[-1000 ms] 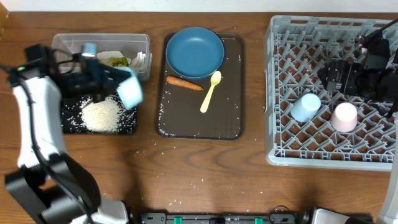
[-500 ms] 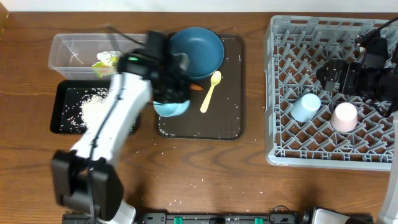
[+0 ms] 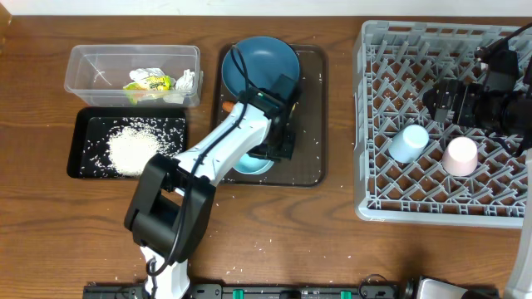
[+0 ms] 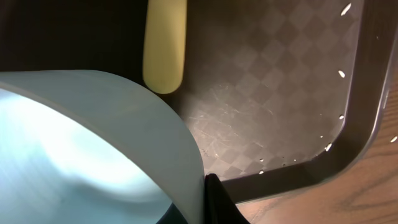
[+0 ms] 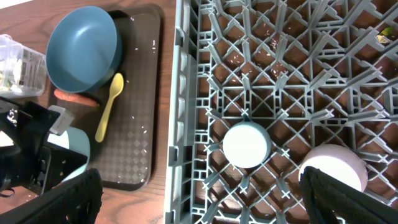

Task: Sort waste into correct bins and load items into the dishwasher rack
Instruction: 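Set the emptied light-blue bowl back on the dark tray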

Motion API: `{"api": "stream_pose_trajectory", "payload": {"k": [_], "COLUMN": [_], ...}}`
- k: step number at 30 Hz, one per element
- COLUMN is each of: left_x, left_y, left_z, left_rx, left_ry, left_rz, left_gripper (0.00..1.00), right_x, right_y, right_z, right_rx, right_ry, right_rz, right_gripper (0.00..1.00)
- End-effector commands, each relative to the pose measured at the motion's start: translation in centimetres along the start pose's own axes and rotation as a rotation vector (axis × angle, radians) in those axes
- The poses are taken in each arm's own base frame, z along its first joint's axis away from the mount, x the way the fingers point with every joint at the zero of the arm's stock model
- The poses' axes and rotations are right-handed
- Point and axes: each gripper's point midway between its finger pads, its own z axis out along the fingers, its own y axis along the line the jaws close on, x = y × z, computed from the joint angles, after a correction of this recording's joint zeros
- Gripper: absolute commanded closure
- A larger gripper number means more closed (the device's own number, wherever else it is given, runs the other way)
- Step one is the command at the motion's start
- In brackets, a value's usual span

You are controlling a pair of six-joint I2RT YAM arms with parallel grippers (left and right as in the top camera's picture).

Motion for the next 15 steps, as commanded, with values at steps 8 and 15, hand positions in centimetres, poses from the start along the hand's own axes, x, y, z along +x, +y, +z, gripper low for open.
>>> {"api": "stream_pose_trajectory", "payload": {"k": [8, 15], "left_x": [0.1, -2.7], "left_y": [0.0, -1.1], "left_z": [0.1, -3.0], "left_rx": [-0.025, 0.008], "left_ry": [-0.009, -0.093], "left_rz": [-0.012, 0.031], "left_gripper": [0.64, 0.47], "right_x": [0.1, -0.1], "right_y": [1.0, 1.1], "right_z": [0.3, 0.3], "right_rx": [-0.023, -0.023], "right_ry": [0.010, 0.002], "right_rz": [-0.041, -0.045], "right_gripper": [0.01, 0.01]}}
